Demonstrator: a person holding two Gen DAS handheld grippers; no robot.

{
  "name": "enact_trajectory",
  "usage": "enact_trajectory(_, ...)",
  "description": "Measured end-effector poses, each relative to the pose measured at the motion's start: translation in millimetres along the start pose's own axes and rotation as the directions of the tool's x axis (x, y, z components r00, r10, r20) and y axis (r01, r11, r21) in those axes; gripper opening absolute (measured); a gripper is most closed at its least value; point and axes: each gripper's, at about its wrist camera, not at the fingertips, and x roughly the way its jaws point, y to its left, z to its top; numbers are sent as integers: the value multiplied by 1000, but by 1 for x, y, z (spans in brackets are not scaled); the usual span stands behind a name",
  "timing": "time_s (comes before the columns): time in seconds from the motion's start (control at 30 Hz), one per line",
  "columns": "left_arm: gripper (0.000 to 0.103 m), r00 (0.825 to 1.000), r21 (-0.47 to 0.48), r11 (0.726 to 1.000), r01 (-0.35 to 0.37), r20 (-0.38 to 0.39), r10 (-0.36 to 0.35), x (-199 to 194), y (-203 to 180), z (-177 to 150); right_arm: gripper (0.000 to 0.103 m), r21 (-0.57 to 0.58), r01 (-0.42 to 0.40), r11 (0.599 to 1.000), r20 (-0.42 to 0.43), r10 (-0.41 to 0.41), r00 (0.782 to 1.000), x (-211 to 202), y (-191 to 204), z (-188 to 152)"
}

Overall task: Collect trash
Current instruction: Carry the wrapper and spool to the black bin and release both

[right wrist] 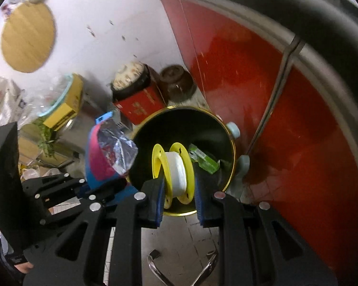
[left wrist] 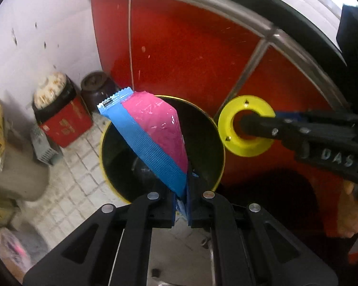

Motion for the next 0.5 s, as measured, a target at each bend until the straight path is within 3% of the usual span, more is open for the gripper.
enact_trajectory(0.13, 4, 999, 0, 1000, 7, -35, -7, 32, 11, 4, 22, 18, 18, 1000, -39, -18, 999, 27, -4, 3)
enact_trajectory(0.2, 16, 999, 0, 1000, 7, -49, -7, 44, 16, 6, 22, 13, 29, 1000, -48, -28, 998, 36, -6, 7)
enact_trajectory(0.27, 72, 998, -6, 1000, -26, -59, 25, 52, 22, 7, 35, 3, 45, 999, -67, -44, 997, 44, -5, 12)
enact_trajectory(0.3, 79, 998, -11, 999, -31, -51, 31, 51, 24, 7, 52, 2, 46, 999, -75, -46, 996, 49, -6, 14)
enact_trajectory(0.33, 80, 999, -15, 999, -32, -33, 31, 50, 27, 7, 57, 1, 43, 999, -74, -43, 996, 51, -6, 17)
enact_trajectory(0.5, 80, 998, -9, 1000, -24, -51, 24, 50, 29, 4, 57, -9, 45, 999, -44, -46, 998, 40, -7, 19)
